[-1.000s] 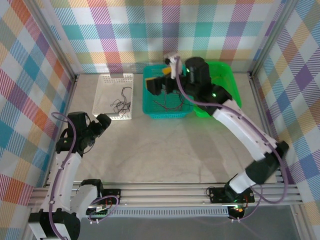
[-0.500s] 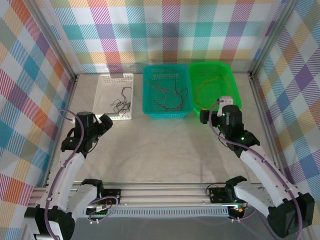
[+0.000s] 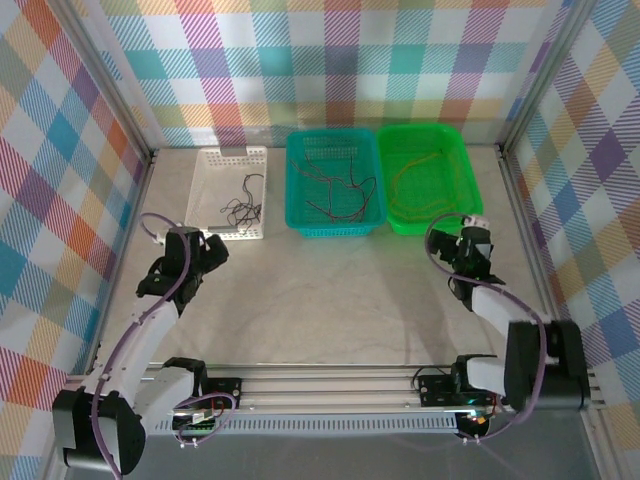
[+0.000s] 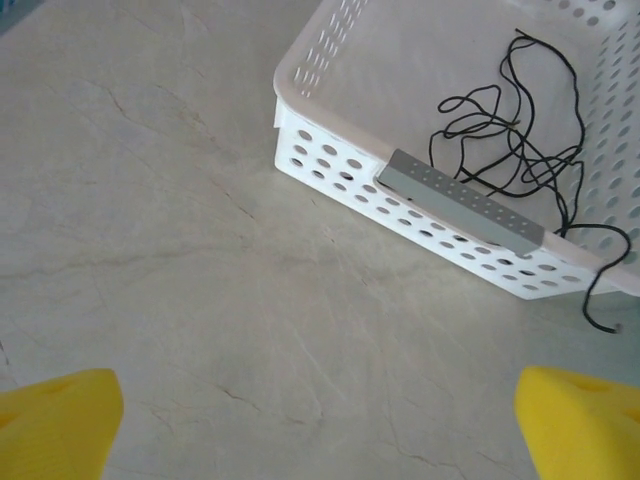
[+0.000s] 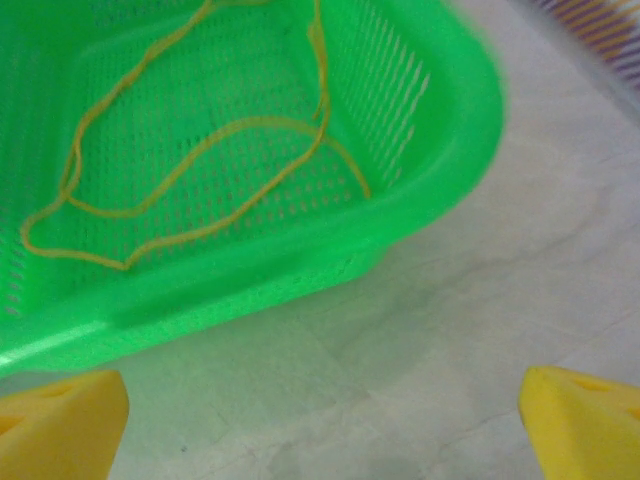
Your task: Untangle the cables
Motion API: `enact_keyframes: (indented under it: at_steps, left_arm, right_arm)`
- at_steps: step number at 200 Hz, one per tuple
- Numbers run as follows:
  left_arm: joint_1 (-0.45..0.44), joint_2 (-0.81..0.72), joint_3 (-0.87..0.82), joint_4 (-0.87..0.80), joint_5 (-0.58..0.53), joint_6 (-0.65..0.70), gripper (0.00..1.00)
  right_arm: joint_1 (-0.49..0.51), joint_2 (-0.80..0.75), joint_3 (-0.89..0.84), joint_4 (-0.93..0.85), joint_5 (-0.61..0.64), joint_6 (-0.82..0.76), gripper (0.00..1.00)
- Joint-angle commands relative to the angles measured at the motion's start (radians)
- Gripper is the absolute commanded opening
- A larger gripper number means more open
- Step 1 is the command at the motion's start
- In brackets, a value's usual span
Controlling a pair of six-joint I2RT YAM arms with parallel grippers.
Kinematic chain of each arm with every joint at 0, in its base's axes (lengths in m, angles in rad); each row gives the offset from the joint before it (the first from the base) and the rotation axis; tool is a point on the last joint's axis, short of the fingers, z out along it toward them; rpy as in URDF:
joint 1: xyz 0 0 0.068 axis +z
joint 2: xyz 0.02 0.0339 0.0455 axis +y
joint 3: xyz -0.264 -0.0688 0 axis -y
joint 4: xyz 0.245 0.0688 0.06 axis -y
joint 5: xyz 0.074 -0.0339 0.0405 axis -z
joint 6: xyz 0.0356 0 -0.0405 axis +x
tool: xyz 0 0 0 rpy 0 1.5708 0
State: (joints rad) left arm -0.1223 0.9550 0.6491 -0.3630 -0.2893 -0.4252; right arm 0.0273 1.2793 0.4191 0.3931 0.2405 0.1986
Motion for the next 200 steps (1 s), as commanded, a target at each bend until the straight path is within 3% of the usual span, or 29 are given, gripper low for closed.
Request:
enact_keyframes:
  at_steps: [1,42,53,62,77,86,111,122,160,167,200]
  left_arm:
    - [-0.007,0.020,-0.017,0.158,-0.074,0.106,1.00]
    - [0.028,0.140,-0.095,0.409,-0.037,0.179,1.00]
    - [0.046,0.179,-0.118,0.468,-0.012,0.203,1.00]
    - [0.065,0.202,-0.124,0.487,0.007,0.226,1.00]
    - [0.097,0.221,-0.150,0.568,0.065,0.256,1.00]
    - [0.111,0.235,-0.165,0.622,0.088,0.269,1.00]
    - [0.122,0.331,-0.190,0.748,0.126,0.325,1.00]
    - [0.132,0.378,-0.212,0.830,0.157,0.321,1.00]
    - [0.133,0.526,-0.119,0.885,0.168,0.334,1.00]
    - [0.135,0.554,-0.141,0.967,0.179,0.338,1.00]
    - [0.085,0.606,-0.058,0.868,0.170,0.403,1.00]
  right_arm:
    - [-0.007,0.071,0.004,0.205,-0.070,-0.080,1.00]
    - [-0.095,0.101,0.002,0.228,-0.186,-0.062,1.00]
    - [-0.100,0.153,-0.107,0.522,-0.189,-0.072,1.00]
    - [-0.065,0.174,-0.123,0.566,-0.223,-0.123,1.00]
    - [0.027,0.275,-0.145,0.744,-0.121,-0.204,1.00]
    - [0.041,0.245,-0.124,0.650,-0.049,-0.186,1.00]
    - [0.005,0.241,-0.079,0.551,-0.048,-0.138,1.00]
    - [0.003,0.249,-0.084,0.576,-0.053,-0.142,1.00]
    - [0.005,0.244,-0.086,0.574,-0.054,-0.143,1.00]
    - [0.005,0.244,-0.090,0.578,-0.053,-0.144,1.00]
    - [0.012,0.245,-0.090,0.582,-0.043,-0.149,1.00]
